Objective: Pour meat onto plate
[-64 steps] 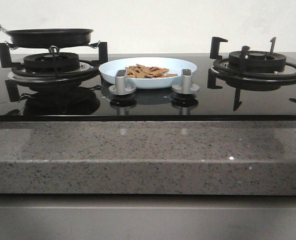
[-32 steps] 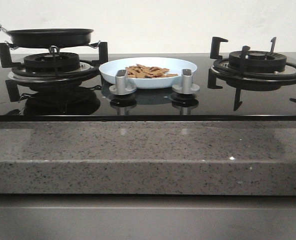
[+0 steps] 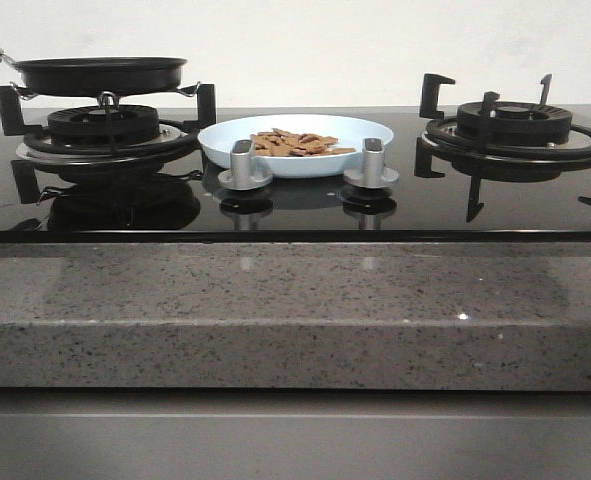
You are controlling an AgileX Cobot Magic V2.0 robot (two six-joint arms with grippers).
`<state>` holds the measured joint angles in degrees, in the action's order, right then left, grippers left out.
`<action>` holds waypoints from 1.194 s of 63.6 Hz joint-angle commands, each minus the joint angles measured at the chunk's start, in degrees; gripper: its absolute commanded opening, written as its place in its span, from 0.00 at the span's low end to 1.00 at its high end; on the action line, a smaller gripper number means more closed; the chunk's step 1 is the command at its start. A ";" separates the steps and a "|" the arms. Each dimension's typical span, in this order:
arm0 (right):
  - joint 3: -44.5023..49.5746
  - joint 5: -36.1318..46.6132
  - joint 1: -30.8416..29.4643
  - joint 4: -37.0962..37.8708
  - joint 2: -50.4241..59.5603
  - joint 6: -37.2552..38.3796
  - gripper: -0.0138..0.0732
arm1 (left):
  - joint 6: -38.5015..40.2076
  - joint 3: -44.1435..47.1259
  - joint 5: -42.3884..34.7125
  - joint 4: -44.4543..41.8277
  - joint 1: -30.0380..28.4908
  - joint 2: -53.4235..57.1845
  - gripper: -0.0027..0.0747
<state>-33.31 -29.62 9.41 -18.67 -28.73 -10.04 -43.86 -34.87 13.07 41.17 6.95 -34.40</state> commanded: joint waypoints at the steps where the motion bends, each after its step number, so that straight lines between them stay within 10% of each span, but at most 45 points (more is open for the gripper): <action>1: -1.51 4.67 -0.29 -0.78 -0.18 -0.64 0.08 | 0.08 -1.58 -3.86 1.04 0.33 0.08 0.01; 28: -1.51 4.67 -0.29 -0.78 -0.18 -0.64 0.08 | 1.60 -1.18 -4.26 -1.79 0.33 0.42 0.01; 51: -1.51 4.67 -0.29 -0.78 -0.18 -0.64 0.08 | 43.25 9.61 -6.08 -43.30 0.33 15.18 0.01; 76: -1.51 4.67 -0.29 -0.78 -0.18 -0.64 0.08 | 43.13 26.09 -2.73 -41.64 -3.87 34.51 0.01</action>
<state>-33.31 -29.20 9.41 -18.67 -28.73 -10.15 -1.39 -9.53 14.04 -1.30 4.32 -1.26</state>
